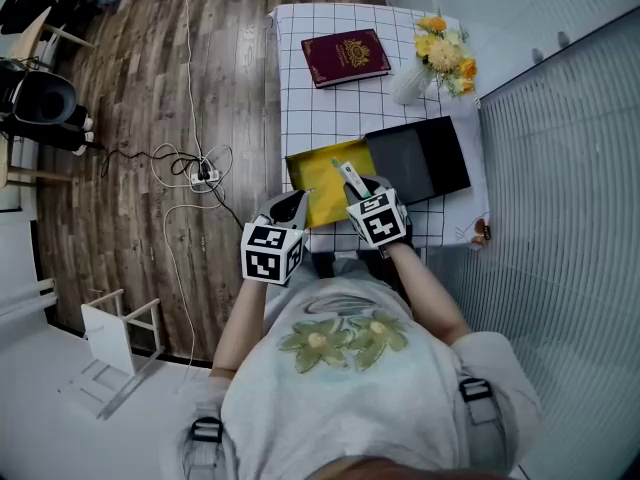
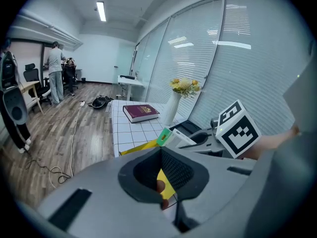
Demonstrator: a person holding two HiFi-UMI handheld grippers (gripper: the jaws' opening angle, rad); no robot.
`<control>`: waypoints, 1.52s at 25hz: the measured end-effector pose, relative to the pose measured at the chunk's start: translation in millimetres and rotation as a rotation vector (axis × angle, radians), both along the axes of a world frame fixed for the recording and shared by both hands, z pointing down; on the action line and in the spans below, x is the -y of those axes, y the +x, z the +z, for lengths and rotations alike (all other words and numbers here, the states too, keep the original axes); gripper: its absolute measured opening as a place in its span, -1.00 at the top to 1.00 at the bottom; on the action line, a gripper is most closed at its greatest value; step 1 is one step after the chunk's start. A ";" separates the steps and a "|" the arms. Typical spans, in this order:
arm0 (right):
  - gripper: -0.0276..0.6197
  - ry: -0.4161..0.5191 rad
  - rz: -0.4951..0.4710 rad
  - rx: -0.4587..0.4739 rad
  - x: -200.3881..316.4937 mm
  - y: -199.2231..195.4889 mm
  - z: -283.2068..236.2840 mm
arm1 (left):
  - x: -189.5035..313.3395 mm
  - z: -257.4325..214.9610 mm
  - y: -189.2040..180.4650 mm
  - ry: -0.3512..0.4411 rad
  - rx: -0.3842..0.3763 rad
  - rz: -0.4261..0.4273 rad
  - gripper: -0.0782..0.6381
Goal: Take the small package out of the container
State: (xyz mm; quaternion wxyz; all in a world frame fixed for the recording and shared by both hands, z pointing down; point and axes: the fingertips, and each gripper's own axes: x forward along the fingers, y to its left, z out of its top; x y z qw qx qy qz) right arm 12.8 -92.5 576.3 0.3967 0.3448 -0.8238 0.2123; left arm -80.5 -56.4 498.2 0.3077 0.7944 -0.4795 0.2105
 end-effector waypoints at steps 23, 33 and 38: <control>0.64 0.098 -0.021 0.021 -1.1 2.0 -54.0 | 1.2 -13.7 1.5 0.040 -0.005 0.005 0.77; 0.64 0.128 -0.025 0.044 -8.2 -2.3 -72.0 | -0.2 -14.7 0.4 0.042 -0.003 0.007 0.77; 0.64 0.142 -0.035 0.052 -11.4 -5.5 -84.0 | -0.4 -15.6 -2.6 0.046 -0.003 0.010 0.77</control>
